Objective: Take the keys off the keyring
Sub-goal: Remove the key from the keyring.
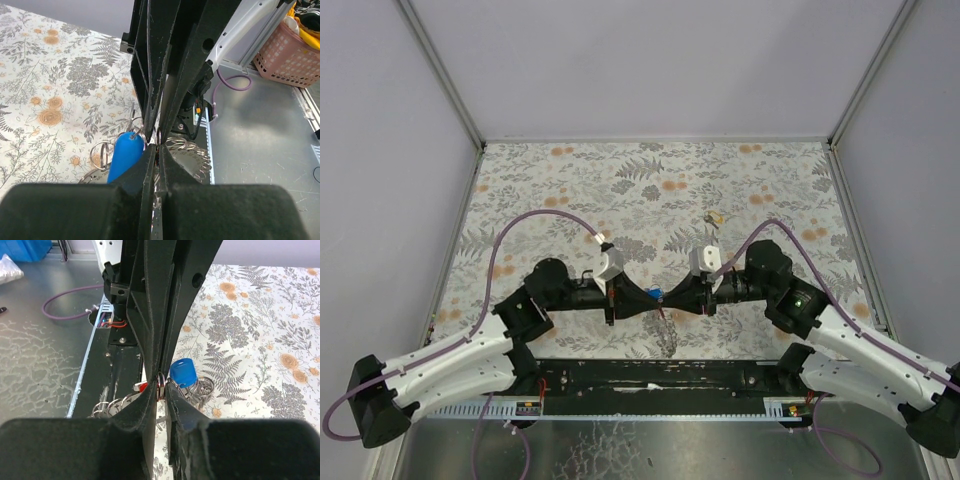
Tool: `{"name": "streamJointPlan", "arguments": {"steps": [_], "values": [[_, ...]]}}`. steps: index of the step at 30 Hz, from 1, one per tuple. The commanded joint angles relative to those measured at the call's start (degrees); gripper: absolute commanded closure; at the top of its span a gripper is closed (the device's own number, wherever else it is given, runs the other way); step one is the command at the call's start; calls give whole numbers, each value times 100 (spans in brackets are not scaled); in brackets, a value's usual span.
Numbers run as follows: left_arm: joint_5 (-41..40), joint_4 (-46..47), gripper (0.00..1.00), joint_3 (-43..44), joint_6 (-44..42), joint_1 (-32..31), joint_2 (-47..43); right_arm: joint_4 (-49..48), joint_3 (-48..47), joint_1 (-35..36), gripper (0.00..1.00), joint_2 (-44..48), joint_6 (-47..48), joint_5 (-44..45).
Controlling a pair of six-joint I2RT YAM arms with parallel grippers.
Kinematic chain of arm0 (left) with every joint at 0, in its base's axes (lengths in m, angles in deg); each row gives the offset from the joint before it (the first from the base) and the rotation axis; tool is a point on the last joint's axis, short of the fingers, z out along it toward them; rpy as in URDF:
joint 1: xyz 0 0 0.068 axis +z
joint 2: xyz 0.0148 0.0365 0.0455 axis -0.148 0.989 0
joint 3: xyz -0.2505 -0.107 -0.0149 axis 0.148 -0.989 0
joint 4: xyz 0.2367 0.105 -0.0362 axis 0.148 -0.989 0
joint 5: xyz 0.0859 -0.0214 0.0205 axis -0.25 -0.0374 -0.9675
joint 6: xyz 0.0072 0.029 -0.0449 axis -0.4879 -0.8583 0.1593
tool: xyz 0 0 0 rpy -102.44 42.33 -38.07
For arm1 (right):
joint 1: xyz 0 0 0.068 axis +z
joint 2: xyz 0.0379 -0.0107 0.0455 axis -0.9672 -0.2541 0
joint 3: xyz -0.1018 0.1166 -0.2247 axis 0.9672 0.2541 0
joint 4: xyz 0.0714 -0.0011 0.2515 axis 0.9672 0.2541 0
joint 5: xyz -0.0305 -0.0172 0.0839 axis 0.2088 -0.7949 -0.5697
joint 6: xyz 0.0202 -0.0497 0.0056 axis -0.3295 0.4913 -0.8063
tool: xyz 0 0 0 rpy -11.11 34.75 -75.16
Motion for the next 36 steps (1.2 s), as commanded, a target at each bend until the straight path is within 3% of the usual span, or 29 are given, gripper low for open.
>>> {"name": "streamJointPlan", "arguments": {"steps": [1,12,17,20,23,29,32,36], "values": [[139,-327,100,408,-280,-22,142,580,-505,16,81,-110,700,-261],[84,-1555,100,996,-747,-21,515,1509,-906,139,83,-407,1378,-141],[150,-1867,100,1203,-859,-16,627,1858,-985,277,89,-538,1724,-55],[163,-1889,100,1230,-857,-21,631,1921,-999,332,100,-582,1839,57],[53,-1637,100,1158,-708,-12,515,1824,-1015,335,100,-540,1781,151],[-134,-519,59,495,-62,84,-285,751,-756,213,100,-78,984,-31],[-550,-129,49,141,131,98,-1017,102,-527,-89,100,128,380,-251],[-1044,63,43,-121,348,100,-1690,-855,-279,-351,100,378,-295,-405]]}}
